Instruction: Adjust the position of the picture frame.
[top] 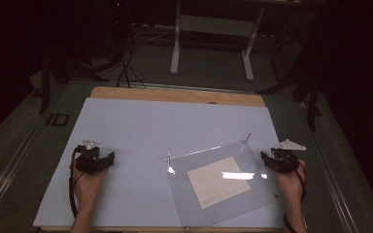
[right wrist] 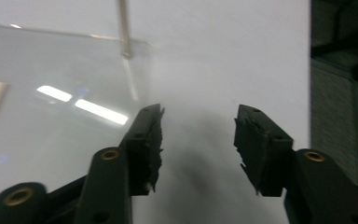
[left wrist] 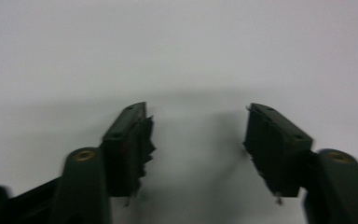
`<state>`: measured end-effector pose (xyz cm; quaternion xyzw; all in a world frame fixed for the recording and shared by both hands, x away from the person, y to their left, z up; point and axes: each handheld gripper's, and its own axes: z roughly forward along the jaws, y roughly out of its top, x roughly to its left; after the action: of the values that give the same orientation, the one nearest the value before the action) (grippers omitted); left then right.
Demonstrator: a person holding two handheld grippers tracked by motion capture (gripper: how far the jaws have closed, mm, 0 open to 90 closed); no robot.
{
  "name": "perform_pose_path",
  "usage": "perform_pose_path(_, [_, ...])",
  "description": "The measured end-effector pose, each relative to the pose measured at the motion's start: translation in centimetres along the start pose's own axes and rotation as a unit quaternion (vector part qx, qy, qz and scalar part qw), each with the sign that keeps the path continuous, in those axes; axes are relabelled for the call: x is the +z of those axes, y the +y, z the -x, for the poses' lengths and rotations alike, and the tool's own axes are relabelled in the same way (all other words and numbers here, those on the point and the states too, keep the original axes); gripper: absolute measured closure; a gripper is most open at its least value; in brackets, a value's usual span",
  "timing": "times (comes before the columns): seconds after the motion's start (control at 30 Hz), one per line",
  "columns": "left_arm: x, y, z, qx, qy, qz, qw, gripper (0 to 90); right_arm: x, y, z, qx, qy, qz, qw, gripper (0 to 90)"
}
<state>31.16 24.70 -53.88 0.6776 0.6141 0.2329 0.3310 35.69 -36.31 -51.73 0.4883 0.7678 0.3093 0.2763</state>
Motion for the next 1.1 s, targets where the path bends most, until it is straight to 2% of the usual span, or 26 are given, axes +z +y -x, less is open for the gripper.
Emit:
perform_pose_path(0.1, [-0.6,0.1,0.5,0.019,-0.007,0.02,0.9996,44.1,0.0,-0.2,0.0,0.003,0.014,0.004,0.9999,52.3])
perform_pose_path(0.17, [-0.6,0.1,0.5,0.019,-0.007,0.02,0.9996,44.4,-0.1,-0.2,0.1,0.01,0.023,0.003,0.9997,52.3])
perform_pose_path(0.2, [-1.0,0.0,1.0,0.024,-0.021,0.04,0.9987,44.4,-0.1,-0.2,0.1,0.01,0.023,0.003,0.9997,51.2])
perform_pose_path(0.23, [-1.2,0.0,1.2,0.025,-0.026,0.047,0.9983,44.0,-0.2,-0.2,0.3,0.026,0.043,0.014,0.9986,51.8])
perform_pose_path(0.3, [-1.3,0.0,1.5,0.026,-0.038,0.053,0.9975,44.0,-0.4,-0.2,0.4,0.035,0.046,0.022,0.9981,51.7])
perform_pose_path(0.37, [-1.4,0.1,1.7,0.026,-0.04,0.056,0.9973,44.0,-0.4,-0.2,0.5,0.04,0.05,0.026,0.9976,51.8])
perform_pose_path(0.5, [-1.4,0.2,2.2,0.038,-0.041,0.053,0.997,45.1,-0.3,-0.3,0.5,0.038,0.048,0.017,0.998,51.5])
perform_pose_path(0.7, [-1.4,0.1,3.1,0.035,-0.067,0.046,0.996,45.1,-0.3,0.0,0.3,0.039,0.064,0.02,0.997,49.3])
perform_pose_path(0.87, [-1.6,0.0,4.0,0.05,-0.074,0.05,0.9948,45.1,-0.5,0.3,-0.1,0.023,0.056,0.016,0.998,49.0])
perform_pose_path(1.0, [-1.6,0.1,4.4,0.06,-0.076,0.046,0.9942,45.2,-0.4,0.8,-0.4,0.001,0.045,0.019,0.9988,52.3])
perform_pose_path(1.1, [-1.7,0.1,4.6,0.066,-0.079,0.047,0.9936,45.2,-0.3,1.1,-0.4,0.001,0.049,0.021,0.9986,55.4])
